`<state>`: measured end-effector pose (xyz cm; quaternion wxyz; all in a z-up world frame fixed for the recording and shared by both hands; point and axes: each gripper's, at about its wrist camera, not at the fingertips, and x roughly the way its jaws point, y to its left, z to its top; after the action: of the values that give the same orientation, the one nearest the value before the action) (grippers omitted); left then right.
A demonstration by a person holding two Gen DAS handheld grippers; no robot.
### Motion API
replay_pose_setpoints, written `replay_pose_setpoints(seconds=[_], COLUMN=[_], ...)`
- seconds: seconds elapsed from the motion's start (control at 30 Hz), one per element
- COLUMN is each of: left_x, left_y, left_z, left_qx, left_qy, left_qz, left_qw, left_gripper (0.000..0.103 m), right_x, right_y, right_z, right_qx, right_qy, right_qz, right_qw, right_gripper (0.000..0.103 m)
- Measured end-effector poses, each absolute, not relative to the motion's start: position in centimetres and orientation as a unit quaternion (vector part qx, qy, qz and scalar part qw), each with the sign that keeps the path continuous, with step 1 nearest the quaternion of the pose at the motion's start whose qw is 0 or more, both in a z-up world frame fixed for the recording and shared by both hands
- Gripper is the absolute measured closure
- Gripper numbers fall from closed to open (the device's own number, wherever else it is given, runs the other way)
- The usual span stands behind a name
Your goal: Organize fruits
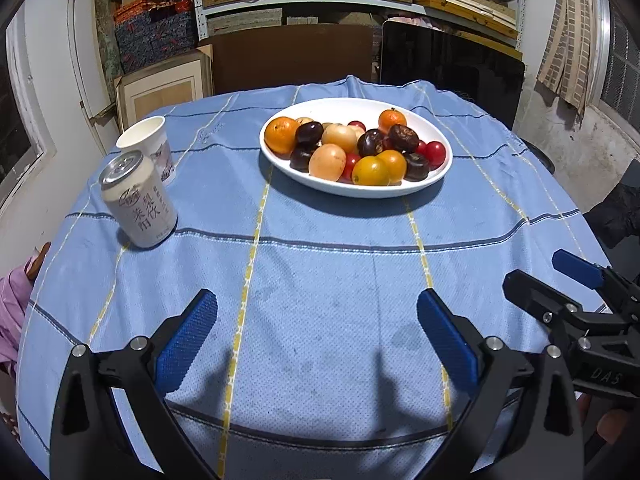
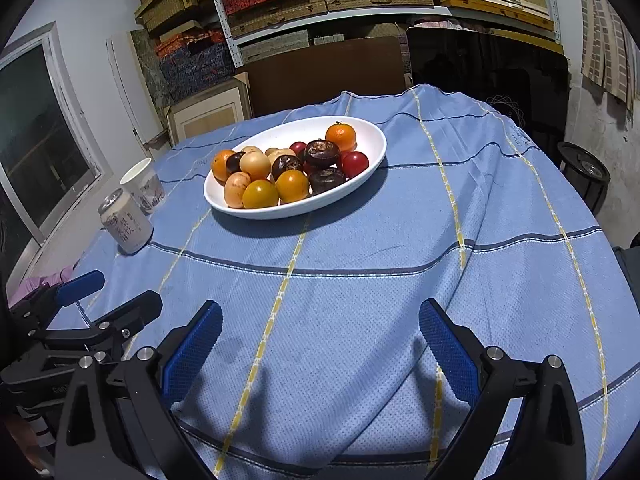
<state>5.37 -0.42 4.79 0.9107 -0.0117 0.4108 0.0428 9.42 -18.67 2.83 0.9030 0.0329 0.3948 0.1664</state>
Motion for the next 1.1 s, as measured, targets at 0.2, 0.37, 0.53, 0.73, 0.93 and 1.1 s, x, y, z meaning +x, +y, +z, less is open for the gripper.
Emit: replay_pose_setpoints(seconds=[0.2, 0.37, 0.53, 0.73, 0.93, 1.1], left_x=[5.3, 5.2, 5.2, 5.0, 4.9, 4.9], left_y=[-0.3, -0.2, 0.0, -0.2, -0.1, -0.1], left_z=[4.3, 4.2, 4.1, 3.8, 3.5, 3.3], left_qx=[-0.007, -0.012, -0.025, -0.018, -0.017, -0.013], left_qy=[0.415, 0.413, 0.416, 0.417, 0.422, 0.424], left_qz=[0.047, 0.046, 0.047, 0.047, 0.045, 0.046], left_qw=[0.909, 0.909, 0.908, 0.907, 0.905, 0.904], left_gripper=[0.005, 0.005, 0.005, 0.005, 0.005, 0.005], right_x=[9.5, 9.5, 9.5, 9.7, 9.7, 9.7], right_y=[-18.7, -18.6, -18.6, -18.6, -18.6, -18.6], right_z=[2.5, 2.1, 1.8, 1.4, 1.3, 1.0], right_qx=[0.032, 0.029, 0.030, 0.032, 0.031, 0.029], right_qy=[0.400, 0.402, 0.406, 0.412, 0.413, 0.417], right_qz=[0.166, 0.163, 0.163, 0.162, 0.161, 0.160], right_qw=[0.901, 0.900, 0.899, 0.896, 0.896, 0.894], right_gripper=[0.004, 0.003, 0.003, 0.003, 0.003, 0.003])
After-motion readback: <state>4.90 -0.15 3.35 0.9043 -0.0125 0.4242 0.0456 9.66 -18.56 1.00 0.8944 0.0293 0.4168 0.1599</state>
